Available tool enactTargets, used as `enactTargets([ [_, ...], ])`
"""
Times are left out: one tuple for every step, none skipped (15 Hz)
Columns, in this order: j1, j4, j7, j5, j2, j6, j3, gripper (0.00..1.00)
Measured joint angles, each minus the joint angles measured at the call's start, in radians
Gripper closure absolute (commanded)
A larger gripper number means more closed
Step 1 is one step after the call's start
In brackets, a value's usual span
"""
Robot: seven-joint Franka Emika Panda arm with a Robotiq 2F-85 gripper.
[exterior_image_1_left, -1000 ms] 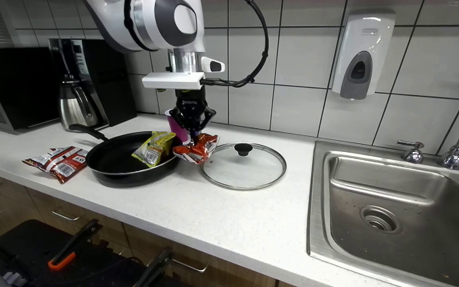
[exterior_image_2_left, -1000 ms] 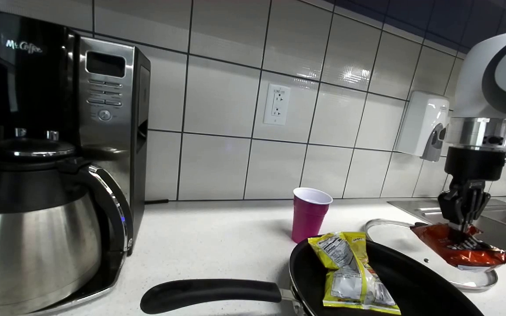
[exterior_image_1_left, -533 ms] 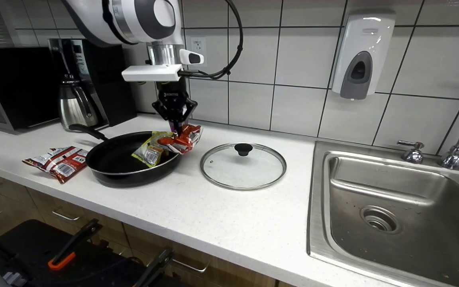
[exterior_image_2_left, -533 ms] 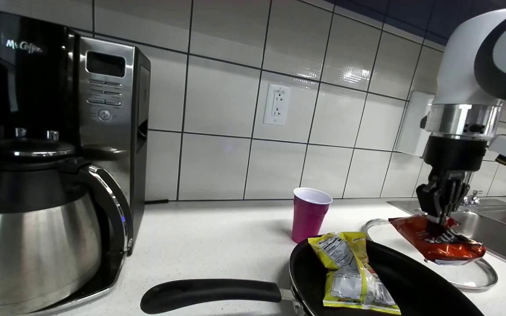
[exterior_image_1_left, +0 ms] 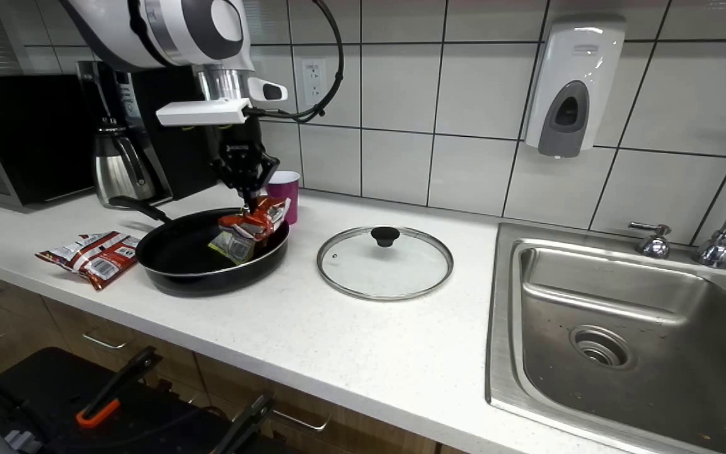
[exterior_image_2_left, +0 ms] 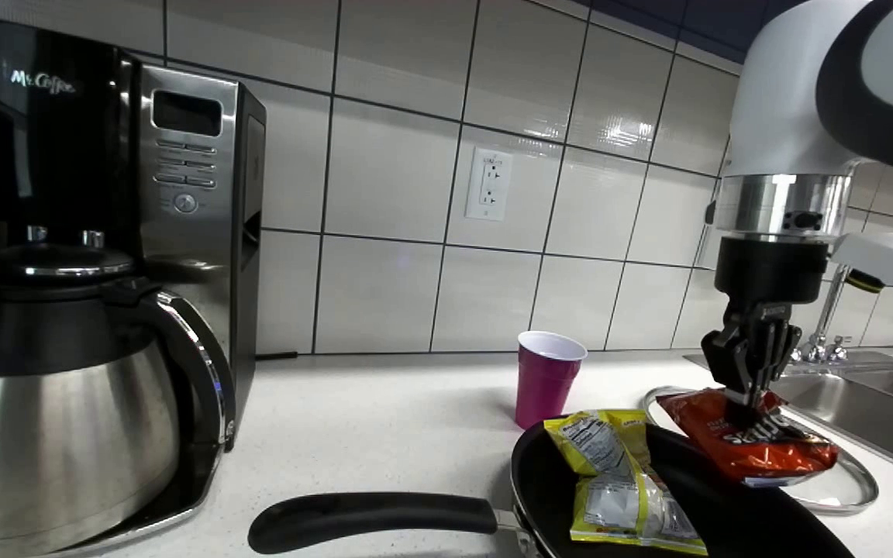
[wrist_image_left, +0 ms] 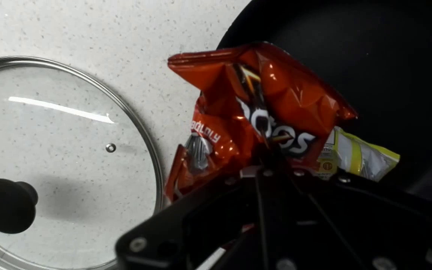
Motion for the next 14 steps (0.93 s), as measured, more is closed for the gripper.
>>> enactTargets([
  [0.005, 0.004, 0.004, 0.0, 0.006, -0.009, 0.003, 1.0],
  [0.008, 0.008, 0.006, 0.0, 0.013, -0.015, 0.007, 1.0],
  [0.01, 0.013, 0.007, 0.0, 0.022, -0.018, 0.009, 1.0],
  [0.012, 0.017, 0.008, 0.0, 0.033, -0.019, 0.011, 1.0],
  [0.013, 0.024, 0.008, 0.0, 0.047, -0.019, 0.011, 1.0],
  [0.015, 0.031, 0.008, 0.001, 0.062, -0.019, 0.012, 1.0],
  [0.016, 0.04, 0.008, 0.001, 0.078, -0.019, 0.013, 1.0],
  [0.017, 0.049, 0.008, 0.002, 0.096, -0.019, 0.014, 1.0],
  [0.019, 0.06, 0.007, 0.002, 0.115, -0.019, 0.015, 1.0],
  [0.021, 0.071, 0.007, 0.003, 0.134, -0.019, 0.017, 1.0],
  [0.023, 0.083, 0.007, 0.004, 0.153, -0.02, 0.019, 1.0],
  [0.025, 0.094, 0.007, 0.005, 0.171, -0.023, 0.023, 1.0],
  [0.027, 0.105, 0.006, 0.006, 0.187, -0.027, 0.024, 1.0],
  [0.029, 0.115, 0.006, 0.007, 0.202, -0.033, 0.026, 1.0],
])
